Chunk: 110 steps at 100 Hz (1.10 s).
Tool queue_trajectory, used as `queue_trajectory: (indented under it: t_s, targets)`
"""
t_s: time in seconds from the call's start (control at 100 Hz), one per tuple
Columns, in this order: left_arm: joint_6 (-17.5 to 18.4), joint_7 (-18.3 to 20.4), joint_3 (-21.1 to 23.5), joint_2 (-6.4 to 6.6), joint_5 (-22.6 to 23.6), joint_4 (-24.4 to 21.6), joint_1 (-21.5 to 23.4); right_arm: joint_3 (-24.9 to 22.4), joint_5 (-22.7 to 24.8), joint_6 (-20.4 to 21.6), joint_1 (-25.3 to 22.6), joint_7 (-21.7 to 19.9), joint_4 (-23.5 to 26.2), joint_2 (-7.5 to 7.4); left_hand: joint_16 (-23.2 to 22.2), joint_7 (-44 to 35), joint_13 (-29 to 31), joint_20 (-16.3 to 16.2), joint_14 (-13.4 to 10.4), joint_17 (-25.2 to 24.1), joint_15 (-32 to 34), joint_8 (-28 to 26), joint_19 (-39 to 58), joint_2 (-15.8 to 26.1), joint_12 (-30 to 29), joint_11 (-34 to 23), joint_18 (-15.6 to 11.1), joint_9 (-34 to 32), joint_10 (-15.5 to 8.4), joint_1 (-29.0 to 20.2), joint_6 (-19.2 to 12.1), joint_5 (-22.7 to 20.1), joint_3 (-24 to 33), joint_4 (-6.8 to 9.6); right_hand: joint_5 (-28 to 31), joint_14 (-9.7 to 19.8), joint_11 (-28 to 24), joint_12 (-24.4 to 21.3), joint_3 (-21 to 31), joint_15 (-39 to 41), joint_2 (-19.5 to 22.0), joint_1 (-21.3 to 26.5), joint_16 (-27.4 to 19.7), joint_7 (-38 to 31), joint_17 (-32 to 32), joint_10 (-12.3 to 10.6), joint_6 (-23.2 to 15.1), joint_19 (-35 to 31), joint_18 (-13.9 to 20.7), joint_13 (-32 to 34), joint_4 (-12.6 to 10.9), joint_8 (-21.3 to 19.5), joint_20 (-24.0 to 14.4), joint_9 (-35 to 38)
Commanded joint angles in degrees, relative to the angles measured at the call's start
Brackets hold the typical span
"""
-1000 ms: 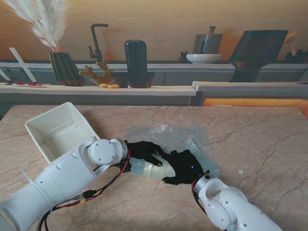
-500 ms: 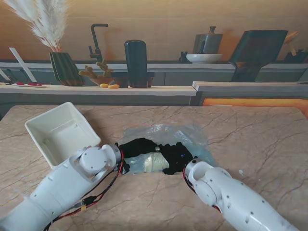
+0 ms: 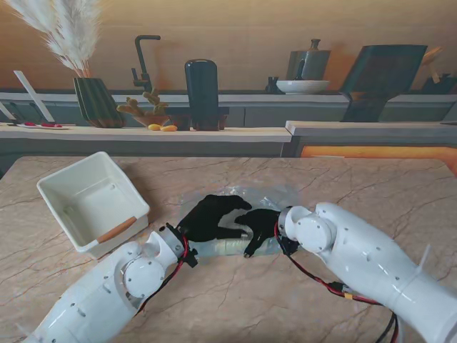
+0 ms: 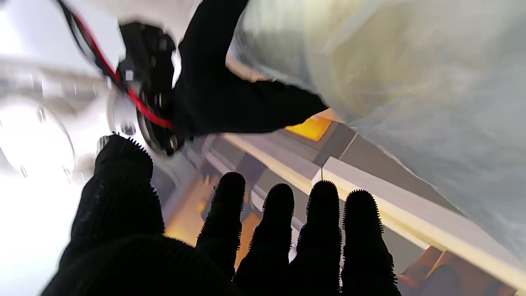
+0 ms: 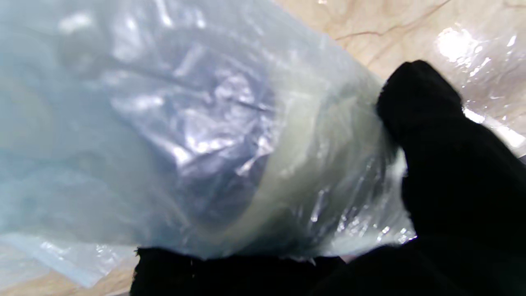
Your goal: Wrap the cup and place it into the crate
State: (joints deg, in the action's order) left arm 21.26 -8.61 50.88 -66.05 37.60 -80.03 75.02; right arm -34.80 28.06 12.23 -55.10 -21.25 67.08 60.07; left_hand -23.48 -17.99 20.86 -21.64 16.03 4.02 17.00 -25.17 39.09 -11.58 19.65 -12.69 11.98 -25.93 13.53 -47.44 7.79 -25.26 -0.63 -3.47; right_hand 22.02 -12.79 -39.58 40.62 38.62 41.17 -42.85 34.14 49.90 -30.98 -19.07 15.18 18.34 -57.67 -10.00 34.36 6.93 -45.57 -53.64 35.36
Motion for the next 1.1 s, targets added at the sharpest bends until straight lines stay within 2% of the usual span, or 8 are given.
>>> queue_trajectory:
  t_s: [0.0, 0.33, 0.36, 0.57, 0.68, 0.79, 0.96, 1.09]
  targets:
    - [-1.9, 1.7, -0.7, 1.61, 0.8, -1.1, 0.7, 1.9, -0.3, 0.4, -0.5, -2.6, -3.3, -0.12, 0.6, 1.1, 0.1, 0.8, -1.4, 0.5, -1.0, 1.1, -1.2, -2.2, -0.7, 0.7, 0.5, 1.1, -1.3, -0.5, 1.6, 2.3, 0.6, 2.19, 15.2, 2.3, -3.9, 1.4, 20.5, 10.8, 5.0, 21.4, 2.9, -11.9, 0.4, -3.0, -23.7, -3.0, 3.6, 6.4, -3.0, -1.4, -2.3, 4.2]
    - [-11.1, 8.8, -6.5, 4.23, 9.9, -1.6, -2.2, 7.1, -16.9, 1.6, 6.4, -10.7, -12.9, 2.65, -0.4, 0.9, 7.8, -1.3, -1.2, 6.4, 2.4, 1.1, 4.4, -5.9, 0.5, -2.1, 0.8, -4.6, -0.3, 1.2, 3.6, 0.7, 3.6, 2.26, 12.2, 3.7, -7.3, 0.8, 8.7, 17.8, 8.3, 10.7, 1.1, -21.0, -1.2, -1.2, -23.6, -11.4, 2.4, 8.6, -7.1, 9.5, -3.4, 7.0]
    - [-11.4, 9.3, -7.3, 4.24, 9.6, -1.1, -2.9, 6.9, -17.6, 1.7, 6.5, -11.0, -13.4, 2.84, 0.6, -0.2, 8.3, -0.4, -1.3, 6.7, 3.2, 0.1, 5.3, -7.8, 0.4, -2.6, 0.7, -5.5, -0.4, 5.2, 3.4, 0.2, 11.8, 1.48, 12.3, 3.6, -7.6, 0.4, 7.2, 17.9, 8.6, 10.3, 1.0, -20.9, -1.3, -1.2, -23.5, -11.8, 2.3, 8.9, -6.8, 9.7, -3.5, 7.1]
    - [-15.0, 13.0, -12.9, 4.36, 9.1, 1.3, -7.6, 5.0, -20.9, 2.1, 6.2, -13.6, -13.7, 2.78, -0.8, -15.9, 14.6, -2.7, -2.3, 10.8, 7.7, -9.0, 10.2, -9.5, 2.2, -6.9, 0.2, -13.5, -2.5, 3.4, -0.9, -4.1, 23.7, 1.34, 14.4, 1.7, -6.1, -4.0, -3.7, 15.5, 13.3, 3.1, -1.8, -11.6, -1.4, 0.2, -20.6, -11.4, 1.3, 9.7, -6.7, 8.9, -1.8, 7.7]
    - [-16.0, 17.5, -15.2, 4.48, 5.8, 2.5, -10.5, 2.0, -20.1, 1.9, 4.0, -13.2, -11.5, 1.94, -0.9, -24.5, 15.9, -2.7, -2.4, 11.4, 8.5, -14.2, 10.4, -13.9, 2.2, -7.3, 0.1, -15.5, -3.1, -3.3, -3.9, -6.0, 27.5, -1.5, 12.4, 0.1, 2.8, -10.3, -7.7, 3.8, 16.7, -2.9, -8.3, 3.4, 2.7, 0.4, -17.4, 0.5, -0.8, 6.8, -7.2, 6.1, 5.0, 3.8]
    - [-16.4, 21.1, -16.9, 4.15, -0.4, 4.8, -13.1, -3.6, -16.7, 1.8, -0.3, -10.8, -7.1, 0.83, -1.3, -28.7, 15.6, -2.5, -2.0, 10.7, 8.7, -13.8, 10.0, -14.7, 2.3, -7.4, 0.1, -16.0, -3.4, -8.3, -4.7, -7.8, 28.5, -1.42, 7.0, 0.0, 12.8, -16.9, -9.1, -13.5, 17.7, -7.1, -16.5, 9.1, 7.0, -0.3, -16.7, 14.3, -3.7, 2.1, -6.0, 8.1, 10.2, -1.5]
    - [-16.5, 24.2, -18.6, 3.31, -8.0, 8.5, -16.0, -14.7, -11.7, 2.8, -9.2, -5.2, 0.9, 0.07, -1.4, -31.4, 14.4, -2.0, -1.6, 9.6, 7.8, -12.5, 8.7, -13.9, 2.0, -6.7, 0.0, -16.2, -3.6, -10.2, -4.6, -10.2, 30.7, -1.69, 2.4, 0.2, 16.7, -18.6, -9.2, -23.1, 19.1, -10.8, -19.9, 11.9, 8.7, -0.8, -15.8, 23.1, -4.9, -1.8, -5.4, 9.6, 9.6, -5.7]
    - [-18.0, 27.4, -19.4, 2.81, -13.5, 10.4, -17.7, -22.4, -4.7, 6.2, -17.1, 5.9, 7.1, 0.94, -1.0, -31.0, 13.0, -1.5, -0.7, 8.4, 6.4, -10.6, 7.4, -13.5, 1.4, -5.6, 0.3, -16.1, -3.0, -10.6, -3.6, -12.5, 31.0, -2.1, 1.8, 0.9, 16.8, -18.6, -9.1, -24.7, 18.9, -11.2, -20.4, 12.1, 8.7, -0.7, -15.3, 24.5, -5.0, -3.1, -5.3, 9.8, 8.6, -6.9]
